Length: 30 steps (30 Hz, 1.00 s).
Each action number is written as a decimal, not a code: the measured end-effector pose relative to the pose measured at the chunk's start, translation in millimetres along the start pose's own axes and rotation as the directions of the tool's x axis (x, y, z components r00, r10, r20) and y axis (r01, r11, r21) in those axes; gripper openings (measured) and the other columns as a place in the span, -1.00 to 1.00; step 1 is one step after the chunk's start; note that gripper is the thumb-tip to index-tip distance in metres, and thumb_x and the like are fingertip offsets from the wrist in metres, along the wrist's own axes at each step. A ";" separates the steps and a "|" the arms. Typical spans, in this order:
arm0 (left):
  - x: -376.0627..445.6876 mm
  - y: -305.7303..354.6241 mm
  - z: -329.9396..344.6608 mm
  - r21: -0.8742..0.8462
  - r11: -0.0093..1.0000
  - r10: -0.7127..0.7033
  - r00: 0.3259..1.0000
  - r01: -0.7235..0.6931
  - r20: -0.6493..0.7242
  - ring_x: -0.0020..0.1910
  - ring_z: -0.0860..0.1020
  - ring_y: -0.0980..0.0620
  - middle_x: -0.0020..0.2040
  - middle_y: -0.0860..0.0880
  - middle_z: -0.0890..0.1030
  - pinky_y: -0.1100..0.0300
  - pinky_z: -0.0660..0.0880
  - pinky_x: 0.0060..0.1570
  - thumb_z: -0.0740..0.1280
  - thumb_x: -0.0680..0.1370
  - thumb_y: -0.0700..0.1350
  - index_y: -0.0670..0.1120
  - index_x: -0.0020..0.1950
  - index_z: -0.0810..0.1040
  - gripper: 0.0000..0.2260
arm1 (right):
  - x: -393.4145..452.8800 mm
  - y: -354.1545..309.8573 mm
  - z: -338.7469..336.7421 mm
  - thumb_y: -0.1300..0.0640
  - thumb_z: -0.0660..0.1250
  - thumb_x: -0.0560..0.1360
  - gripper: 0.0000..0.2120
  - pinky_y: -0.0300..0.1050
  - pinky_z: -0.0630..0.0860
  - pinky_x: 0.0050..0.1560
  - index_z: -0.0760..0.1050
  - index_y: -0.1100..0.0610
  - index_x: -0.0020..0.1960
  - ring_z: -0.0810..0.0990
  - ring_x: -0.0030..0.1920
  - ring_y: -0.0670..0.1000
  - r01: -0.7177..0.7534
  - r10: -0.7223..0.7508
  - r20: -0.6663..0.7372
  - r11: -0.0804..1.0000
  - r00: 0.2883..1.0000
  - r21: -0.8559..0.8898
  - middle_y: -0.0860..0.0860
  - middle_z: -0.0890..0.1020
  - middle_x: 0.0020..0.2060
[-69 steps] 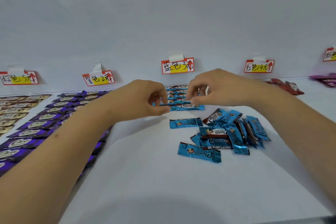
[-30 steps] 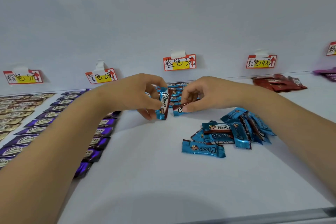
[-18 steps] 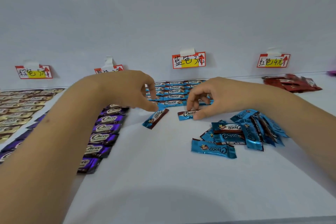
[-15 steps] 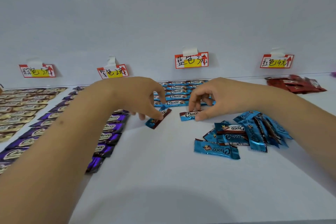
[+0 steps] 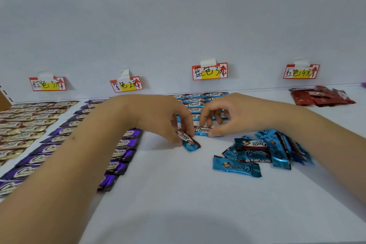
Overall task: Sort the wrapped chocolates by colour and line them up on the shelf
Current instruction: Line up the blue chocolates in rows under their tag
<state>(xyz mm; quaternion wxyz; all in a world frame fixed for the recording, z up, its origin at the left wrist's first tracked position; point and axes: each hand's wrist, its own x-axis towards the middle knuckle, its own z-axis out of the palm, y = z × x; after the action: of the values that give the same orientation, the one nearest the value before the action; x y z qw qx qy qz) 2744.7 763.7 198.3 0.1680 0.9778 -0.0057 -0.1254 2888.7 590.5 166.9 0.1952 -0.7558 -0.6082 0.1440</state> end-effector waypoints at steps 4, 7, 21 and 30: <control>-4.9 -13.9 3.2 0.038 0.998 -0.045 0.998 0.047 -0.044 -0.16 0.57 0.18 -0.13 0.22 0.61 0.18 0.52 -0.01 0.52 0.41 0.08 0.15 -0.06 0.63 -0.84 | 1.6 1.4 3.6 -0.02 0.46 0.45 -0.83 -0.40 0.42 -0.15 0.58 -0.17 0.03 0.52 -0.16 -0.17 0.003 -0.003 -0.006 1.000 1.000 -0.024 -0.21 0.60 -0.12; -14.6 -27.0 0.9 0.035 0.996 -0.073 0.993 0.077 -0.096 -0.15 0.56 0.19 -0.14 0.18 0.63 0.34 0.46 -0.15 0.51 0.42 0.10 0.13 -0.07 0.63 -0.85 | 4.3 -0.5 6.6 0.02 0.45 0.46 -0.82 -0.35 0.45 -0.09 0.57 -0.18 0.02 0.53 -0.15 -0.16 0.010 -0.011 -0.022 0.999 1.000 -0.037 -0.28 0.59 -0.14; -8.8 -54.2 12.1 0.069 0.997 0.040 0.927 -0.015 -0.374 -0.15 0.50 0.26 -0.15 0.19 0.57 0.42 0.41 -0.19 0.49 0.44 0.08 0.15 -0.03 0.61 -0.85 | 12.5 -1.1 15.2 0.03 0.41 0.47 -0.81 -0.33 0.41 -0.05 0.50 -0.19 0.03 0.50 -0.05 -0.14 0.051 -0.069 -0.108 0.985 0.992 -0.165 -0.25 0.53 -0.05; -12.5 -63.9 13.5 0.064 0.998 0.017 0.936 0.006 -0.353 -0.15 0.52 0.22 -0.17 0.24 0.57 0.39 0.43 -0.22 0.46 0.46 0.02 0.16 -0.09 0.61 -0.93 | 16.5 -2.9 16.7 0.03 0.43 0.49 -0.85 -0.49 0.34 -0.13 0.57 -0.11 0.05 0.50 -0.10 -0.21 0.053 -0.079 -0.145 0.983 0.986 -0.175 -0.27 0.52 -0.12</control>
<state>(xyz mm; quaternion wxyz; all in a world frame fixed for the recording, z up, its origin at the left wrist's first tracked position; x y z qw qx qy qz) 2727.2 820.2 167.9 0.1352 0.9892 0.0180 0.0528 2882.2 609.1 153.9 0.1798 -0.7579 -0.6265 0.0272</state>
